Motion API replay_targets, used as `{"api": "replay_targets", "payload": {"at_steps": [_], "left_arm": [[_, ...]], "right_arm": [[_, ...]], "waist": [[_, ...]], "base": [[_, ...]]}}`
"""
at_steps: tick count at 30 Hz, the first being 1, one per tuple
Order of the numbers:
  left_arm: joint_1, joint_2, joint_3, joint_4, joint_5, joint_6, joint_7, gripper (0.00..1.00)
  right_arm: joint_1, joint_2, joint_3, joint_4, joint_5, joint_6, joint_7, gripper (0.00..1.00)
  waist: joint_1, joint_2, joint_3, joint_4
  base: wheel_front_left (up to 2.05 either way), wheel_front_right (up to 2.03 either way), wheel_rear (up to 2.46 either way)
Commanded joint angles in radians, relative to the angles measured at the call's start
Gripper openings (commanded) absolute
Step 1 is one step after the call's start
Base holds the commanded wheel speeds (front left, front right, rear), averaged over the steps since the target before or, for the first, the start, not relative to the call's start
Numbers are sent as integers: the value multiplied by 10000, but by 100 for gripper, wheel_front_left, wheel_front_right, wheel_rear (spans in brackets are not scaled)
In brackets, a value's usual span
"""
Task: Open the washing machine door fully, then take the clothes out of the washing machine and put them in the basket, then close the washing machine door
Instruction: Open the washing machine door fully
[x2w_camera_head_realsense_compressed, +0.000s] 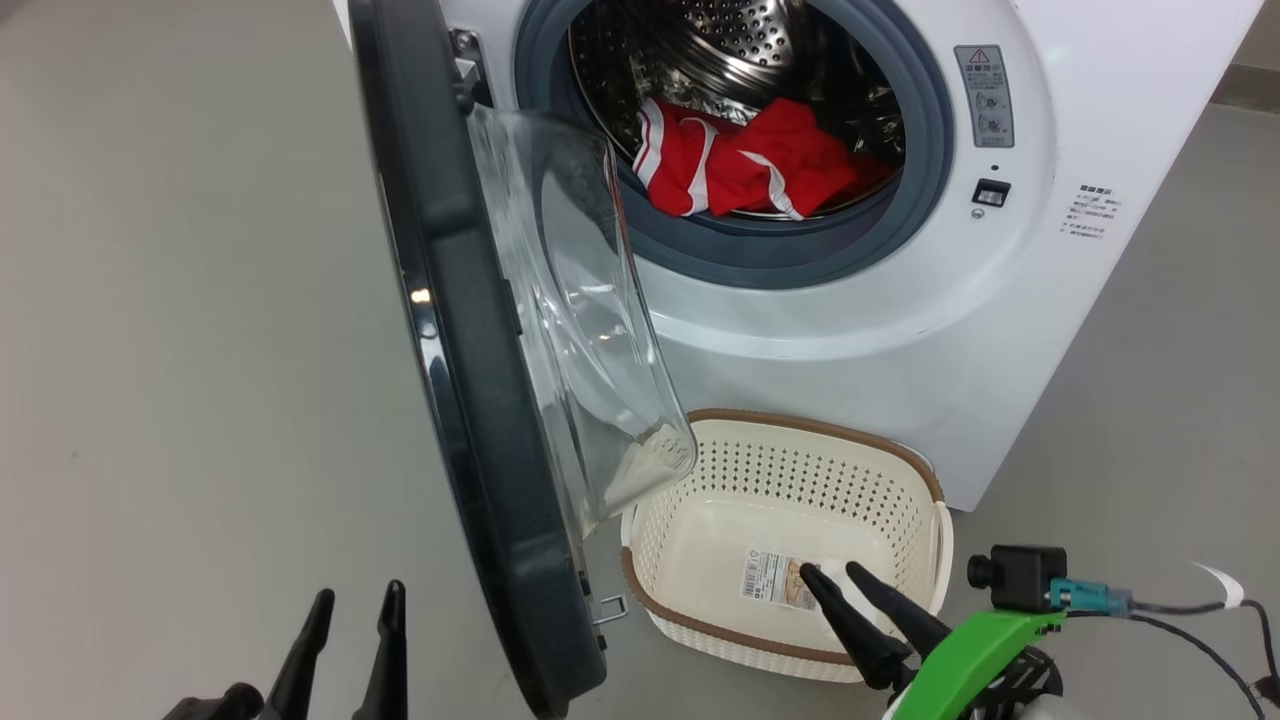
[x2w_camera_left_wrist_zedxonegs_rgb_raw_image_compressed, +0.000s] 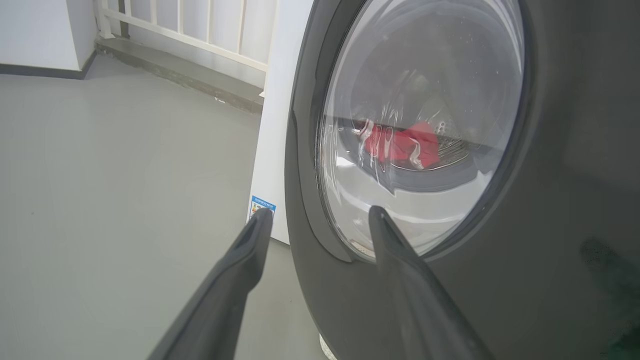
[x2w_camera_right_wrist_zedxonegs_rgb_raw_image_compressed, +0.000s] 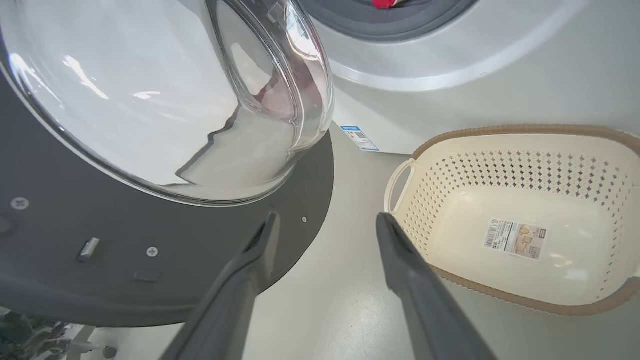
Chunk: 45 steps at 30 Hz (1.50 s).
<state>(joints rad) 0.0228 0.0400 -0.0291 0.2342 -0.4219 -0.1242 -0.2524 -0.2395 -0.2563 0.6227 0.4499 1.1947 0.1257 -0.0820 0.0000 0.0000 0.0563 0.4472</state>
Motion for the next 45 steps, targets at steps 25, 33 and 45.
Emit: {"api": "replay_targets", "payload": {"at_steps": [25, 33, 45], "left_arm": [[-185, 102, 502, -205, 116, -63, -94, 100], [-148, 102, 524, -265, 159, -63, -94, 100], [-179, 102, 621, -430, -8, -63, -94, 0]], "right_arm": [[1166, 1083, -3503, -1711, -8099, 50, -1797, 100], [1910, 1676, -4544, -2224, -9136, 50, -1797, 100], [1995, 1837, -4679, -2162, -9268, 50, -1797, 100]], "waist": [[0, 0, -9, -65], [0, 0, -60, -50], [0, 0, -86, -73]], "base": [[0, 0, 0], [0, 0, 0], [0, 0, 0]]}}
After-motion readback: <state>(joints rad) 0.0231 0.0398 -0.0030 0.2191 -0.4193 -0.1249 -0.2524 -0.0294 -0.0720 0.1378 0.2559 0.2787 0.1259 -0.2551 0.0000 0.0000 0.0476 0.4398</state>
